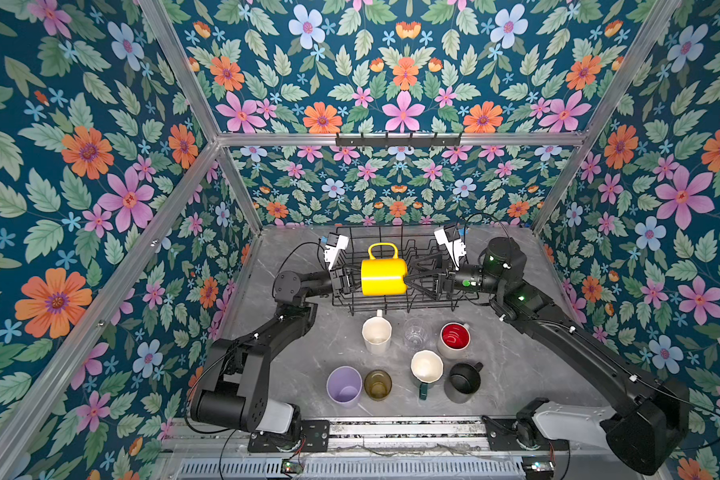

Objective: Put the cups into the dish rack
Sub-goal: 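Hold the yellow mug while the right gripper reaches in and grasps it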

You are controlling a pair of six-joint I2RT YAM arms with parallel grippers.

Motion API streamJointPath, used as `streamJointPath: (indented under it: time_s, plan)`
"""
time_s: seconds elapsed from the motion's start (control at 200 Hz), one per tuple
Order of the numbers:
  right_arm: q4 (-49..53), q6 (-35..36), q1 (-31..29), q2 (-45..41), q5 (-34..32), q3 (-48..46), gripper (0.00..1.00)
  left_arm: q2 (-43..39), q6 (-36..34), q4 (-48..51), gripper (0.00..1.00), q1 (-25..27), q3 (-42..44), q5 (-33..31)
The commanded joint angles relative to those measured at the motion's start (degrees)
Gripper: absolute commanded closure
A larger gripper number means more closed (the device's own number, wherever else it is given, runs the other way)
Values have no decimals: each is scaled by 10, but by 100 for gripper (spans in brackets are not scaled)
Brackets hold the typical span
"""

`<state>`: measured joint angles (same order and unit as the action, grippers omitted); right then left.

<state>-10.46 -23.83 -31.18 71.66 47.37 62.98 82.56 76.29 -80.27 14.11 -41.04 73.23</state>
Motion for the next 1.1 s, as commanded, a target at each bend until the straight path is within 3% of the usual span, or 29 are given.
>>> streamJointPath:
  time_s: [0.0, 0.435, 1.095]
  plan:
    - [-26, 7, -9, 14, -3, 10, 8, -6, -5, -24, 100, 0, -1, -12]
    - [-26, 18, -54, 69, -9, 39, 8, -15, -4, -24, 100, 0, 3, -7]
    - [-24, 14, -68, 107, -6, 66, 11, -18, 11, -43, 100, 0, 12, 1]
